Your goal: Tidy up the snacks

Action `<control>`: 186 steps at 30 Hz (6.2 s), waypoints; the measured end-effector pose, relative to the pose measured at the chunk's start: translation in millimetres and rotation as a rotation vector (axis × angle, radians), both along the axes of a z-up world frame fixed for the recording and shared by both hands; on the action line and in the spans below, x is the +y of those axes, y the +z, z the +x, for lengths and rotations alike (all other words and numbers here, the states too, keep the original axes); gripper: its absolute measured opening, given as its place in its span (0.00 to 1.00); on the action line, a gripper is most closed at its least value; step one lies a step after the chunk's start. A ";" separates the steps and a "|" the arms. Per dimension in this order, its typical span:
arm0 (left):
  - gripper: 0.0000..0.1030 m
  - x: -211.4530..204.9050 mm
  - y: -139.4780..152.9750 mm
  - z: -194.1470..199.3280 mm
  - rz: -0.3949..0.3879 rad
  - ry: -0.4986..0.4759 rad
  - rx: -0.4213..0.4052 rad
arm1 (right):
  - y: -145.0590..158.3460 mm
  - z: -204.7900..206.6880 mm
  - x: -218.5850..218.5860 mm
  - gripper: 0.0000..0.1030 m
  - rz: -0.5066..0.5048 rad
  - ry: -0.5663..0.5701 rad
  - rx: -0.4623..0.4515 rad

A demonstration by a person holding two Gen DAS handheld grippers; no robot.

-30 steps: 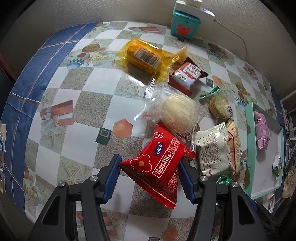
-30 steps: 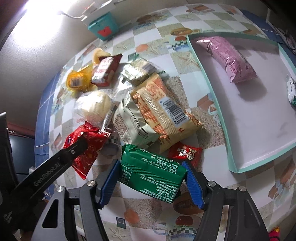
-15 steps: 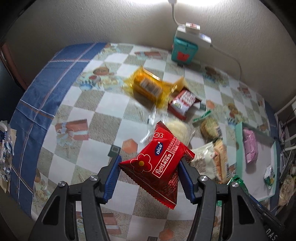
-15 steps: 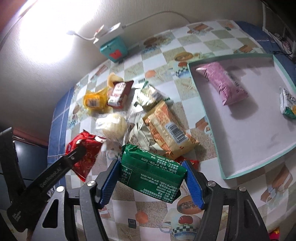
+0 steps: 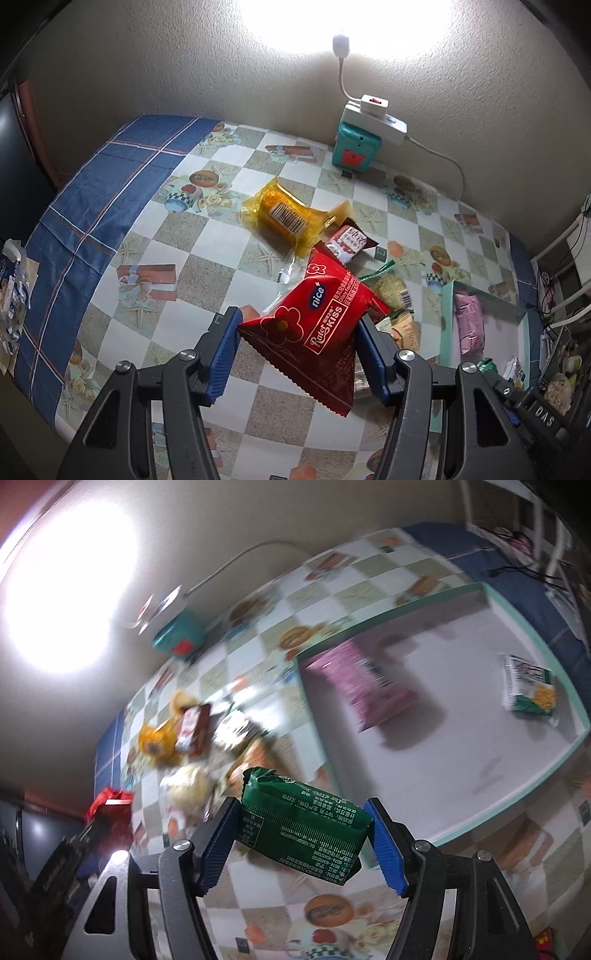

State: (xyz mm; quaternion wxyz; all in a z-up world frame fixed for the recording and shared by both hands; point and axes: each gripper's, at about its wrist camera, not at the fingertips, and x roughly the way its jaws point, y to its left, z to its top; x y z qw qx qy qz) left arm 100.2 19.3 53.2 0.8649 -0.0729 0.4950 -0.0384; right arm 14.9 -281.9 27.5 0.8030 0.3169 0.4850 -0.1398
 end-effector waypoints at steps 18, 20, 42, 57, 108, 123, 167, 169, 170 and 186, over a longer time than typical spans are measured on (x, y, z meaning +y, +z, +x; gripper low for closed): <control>0.60 -72.1 9.7 -20.2 0.019 -0.091 -0.040 | -2.1 -61.2 -123.5 0.69 0.006 -0.325 -0.006; 0.60 -86.2 7.8 -23.4 0.023 -0.114 -0.035 | -2.6 -67.4 -132.8 0.69 0.001 -0.350 -0.002; 0.61 -234.5 -36.5 -62.2 0.137 -0.423 0.037 | -36.9 -83.8 -173.5 0.69 0.030 -0.394 0.095; 0.61 -272.5 -81.2 -62.1 0.162 -0.482 0.097 | -56.3 -59.9 -158.4 0.70 0.027 -0.314 0.147; 0.77 -141.0 -37.5 -12.6 0.076 -0.055 0.071 | -10.5 -41.4 -142.8 0.83 -0.128 -0.190 0.107; 0.91 -37.5 -38.7 0.2 0.037 0.243 0.084 | -11.7 -16.2 -85.9 1.00 -0.210 -0.041 0.099; 0.97 18.1 -75.9 23.1 -0.057 0.264 0.163 | -37.5 66.7 46.8 1.00 -0.296 0.377 0.059; 0.97 11.5 -77.7 24.5 -0.073 0.241 0.163 | -36.3 68.2 39.8 1.00 -0.283 0.364 0.050; 0.97 8.9 -78.2 25.1 -0.074 0.232 0.164 | -35.4 69.4 36.7 1.00 -0.286 0.358 0.053; 0.96 -58.0 -102.2 35.2 -0.127 0.044 0.250 | -45.0 78.2 11.8 1.00 -0.335 0.373 0.155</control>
